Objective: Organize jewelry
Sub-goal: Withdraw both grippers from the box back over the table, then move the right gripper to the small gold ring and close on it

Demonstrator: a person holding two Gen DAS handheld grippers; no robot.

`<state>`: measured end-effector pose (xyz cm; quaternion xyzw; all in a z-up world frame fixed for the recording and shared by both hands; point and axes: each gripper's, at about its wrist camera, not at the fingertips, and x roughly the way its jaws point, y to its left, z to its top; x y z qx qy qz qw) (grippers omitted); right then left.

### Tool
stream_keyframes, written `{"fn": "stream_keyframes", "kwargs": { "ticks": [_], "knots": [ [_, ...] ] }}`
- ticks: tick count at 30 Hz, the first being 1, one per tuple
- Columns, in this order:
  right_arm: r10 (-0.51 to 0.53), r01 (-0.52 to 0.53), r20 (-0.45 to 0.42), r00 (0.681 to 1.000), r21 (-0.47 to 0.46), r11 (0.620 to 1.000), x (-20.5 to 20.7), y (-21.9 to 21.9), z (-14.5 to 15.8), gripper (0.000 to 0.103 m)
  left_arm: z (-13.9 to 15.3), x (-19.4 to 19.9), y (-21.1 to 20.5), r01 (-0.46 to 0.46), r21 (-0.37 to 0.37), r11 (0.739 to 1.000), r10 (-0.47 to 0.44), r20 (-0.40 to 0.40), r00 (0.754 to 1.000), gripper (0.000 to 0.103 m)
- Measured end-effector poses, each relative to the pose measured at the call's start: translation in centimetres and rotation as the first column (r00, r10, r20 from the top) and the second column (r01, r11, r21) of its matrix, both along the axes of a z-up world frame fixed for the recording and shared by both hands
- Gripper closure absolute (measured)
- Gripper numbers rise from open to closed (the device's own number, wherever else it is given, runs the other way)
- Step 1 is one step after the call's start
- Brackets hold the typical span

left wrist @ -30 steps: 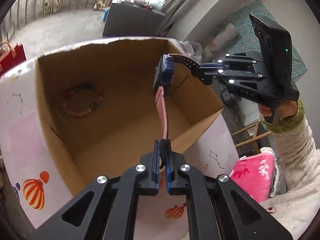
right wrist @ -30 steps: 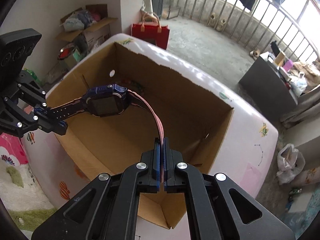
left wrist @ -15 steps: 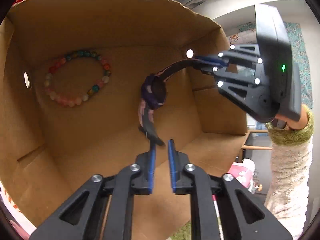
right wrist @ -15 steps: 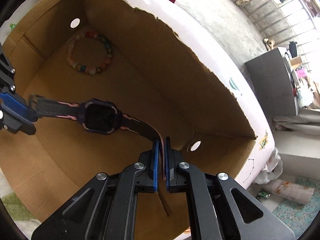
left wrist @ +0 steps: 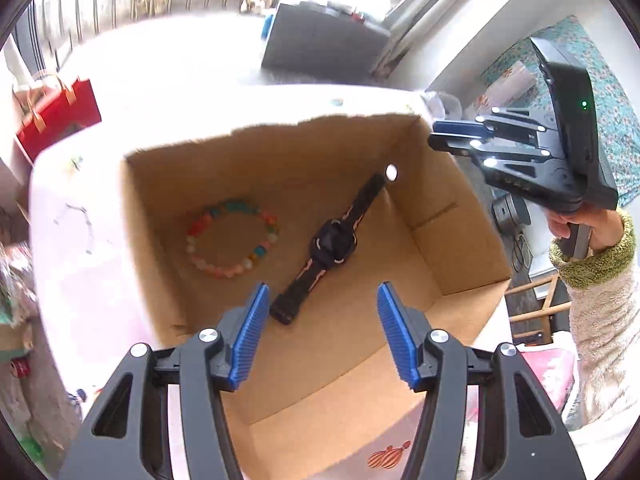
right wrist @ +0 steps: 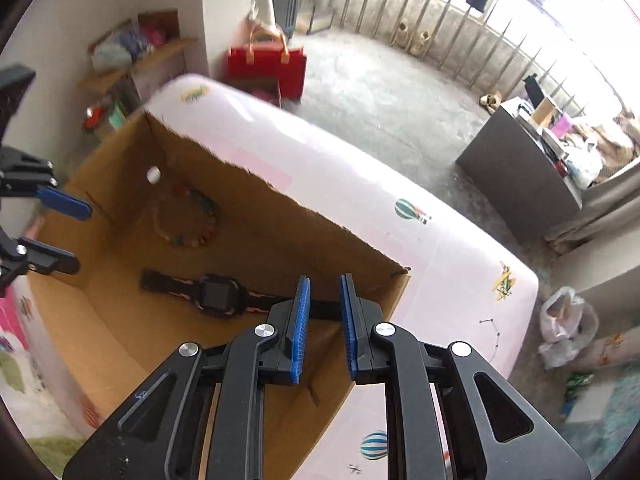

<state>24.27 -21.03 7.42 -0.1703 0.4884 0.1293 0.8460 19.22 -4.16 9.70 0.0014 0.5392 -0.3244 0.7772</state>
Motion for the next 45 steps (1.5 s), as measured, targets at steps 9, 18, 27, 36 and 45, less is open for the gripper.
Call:
{"fn": "stream_keyframes", "kwargs": {
  "ticks": [9, 18, 27, 36, 45],
  "knots": [
    [-0.234, 0.119, 0.196, 0.952, 0.466, 0.877, -12.5, -6.0, 4.8, 0.054, 3.2, -8.2, 4.9, -0.113, -0.085, 0.990, 0.134, 0.318, 0.939, 0.033],
    [-0.408, 0.368, 0.022, 0.913, 0.388, 0.845, -21.4, -5.2, -4.6, 0.030, -3.5, -17.5, 1.0, 0.051, 0.101, 0.994, -0.084, 0.347, 0.934, 0.021],
    [-0.541, 0.520, -0.014, 0.841, 0.298, 0.801, -24.9, -5.0, -10.0, 0.020, -12.0, -18.8, -2.3, -0.043, 0.259, 0.965, -0.030, 0.273, 0.962, 0.021],
    [-0.596, 0.569, 0.312, 0.740, 0.184, 0.802, -24.5, -7.4, -5.8, 0.009, -13.8, -17.5, -2.7, -0.191, 0.267, 0.945, 0.126, 0.242, 0.962, 0.004],
    [-0.437, 0.415, 0.318, 0.842, 0.137, 0.899, -21.9, -4.7, -5.9, 0.008, -13.5, -17.3, -2.4, -0.240, 0.271, 0.932, 0.170, 0.259, 0.951, 0.004]
  ]
}}
